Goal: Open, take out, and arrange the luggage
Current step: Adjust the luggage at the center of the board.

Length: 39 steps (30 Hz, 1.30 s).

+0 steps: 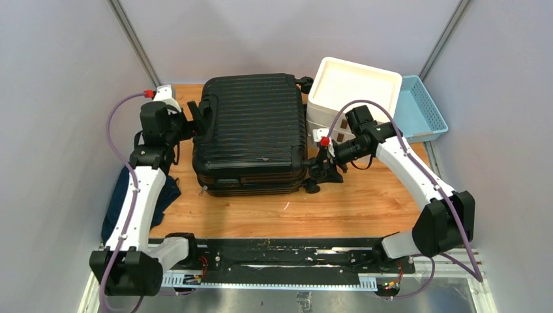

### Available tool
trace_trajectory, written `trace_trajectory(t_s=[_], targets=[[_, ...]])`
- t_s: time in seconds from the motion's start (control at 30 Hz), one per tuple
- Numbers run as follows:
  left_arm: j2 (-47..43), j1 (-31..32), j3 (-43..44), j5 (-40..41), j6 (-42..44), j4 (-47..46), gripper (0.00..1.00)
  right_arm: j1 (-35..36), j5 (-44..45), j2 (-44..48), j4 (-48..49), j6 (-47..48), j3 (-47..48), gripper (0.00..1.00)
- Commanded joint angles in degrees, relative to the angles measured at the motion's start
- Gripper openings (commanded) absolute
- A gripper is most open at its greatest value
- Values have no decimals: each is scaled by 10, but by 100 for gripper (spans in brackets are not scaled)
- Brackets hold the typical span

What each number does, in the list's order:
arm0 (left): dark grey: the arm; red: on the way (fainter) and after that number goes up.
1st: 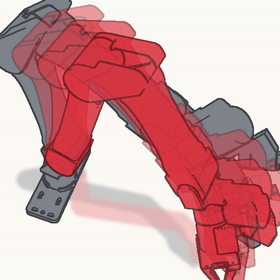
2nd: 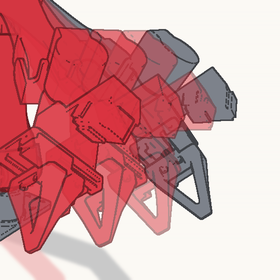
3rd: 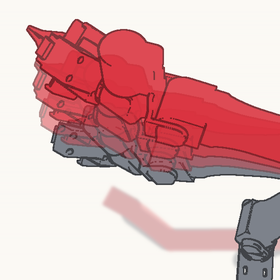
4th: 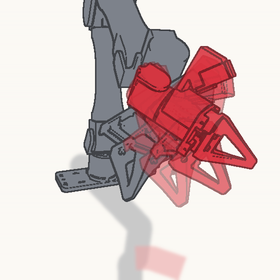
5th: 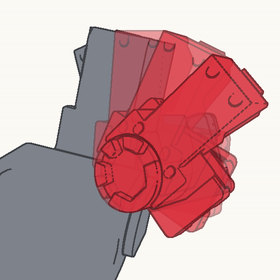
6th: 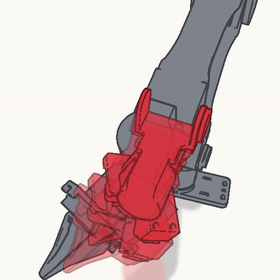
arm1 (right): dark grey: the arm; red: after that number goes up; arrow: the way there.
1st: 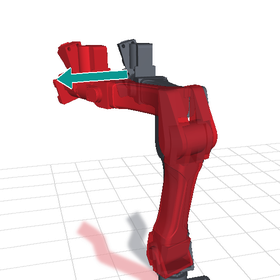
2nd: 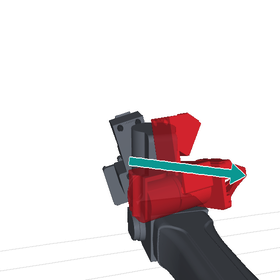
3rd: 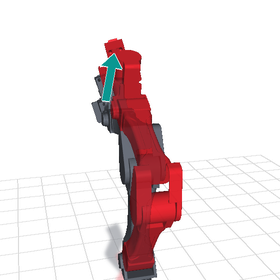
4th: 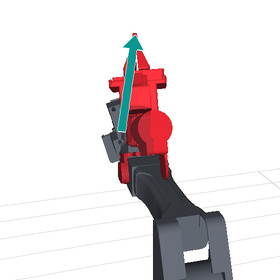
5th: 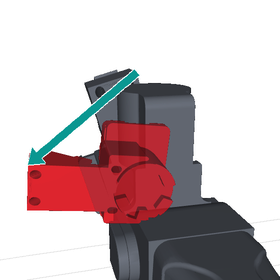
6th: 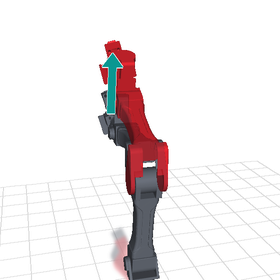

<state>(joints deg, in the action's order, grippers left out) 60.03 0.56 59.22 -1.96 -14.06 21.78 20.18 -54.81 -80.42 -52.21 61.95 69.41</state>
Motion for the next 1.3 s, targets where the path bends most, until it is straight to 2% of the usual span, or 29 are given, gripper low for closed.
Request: trace_trajectory(t_s=[0.0, 0.4, 0.7, 1.27], targets=[[35, -52, 30, -74, -19, -45, 97, 4, -26, 42, -55, 14, -14, 74], [78, -67, 30, -132, -50, -84, 99, 3, -63, 53, -65, 38, -37, 75], [76, -67, 10, -162, -63, -109, 95, 0, -85, 56, -68, 51, -51, 75], [-15, -67, -17, -185, -72, -103, 93, -14, -104, 55, -104, 89, -46, 76]])
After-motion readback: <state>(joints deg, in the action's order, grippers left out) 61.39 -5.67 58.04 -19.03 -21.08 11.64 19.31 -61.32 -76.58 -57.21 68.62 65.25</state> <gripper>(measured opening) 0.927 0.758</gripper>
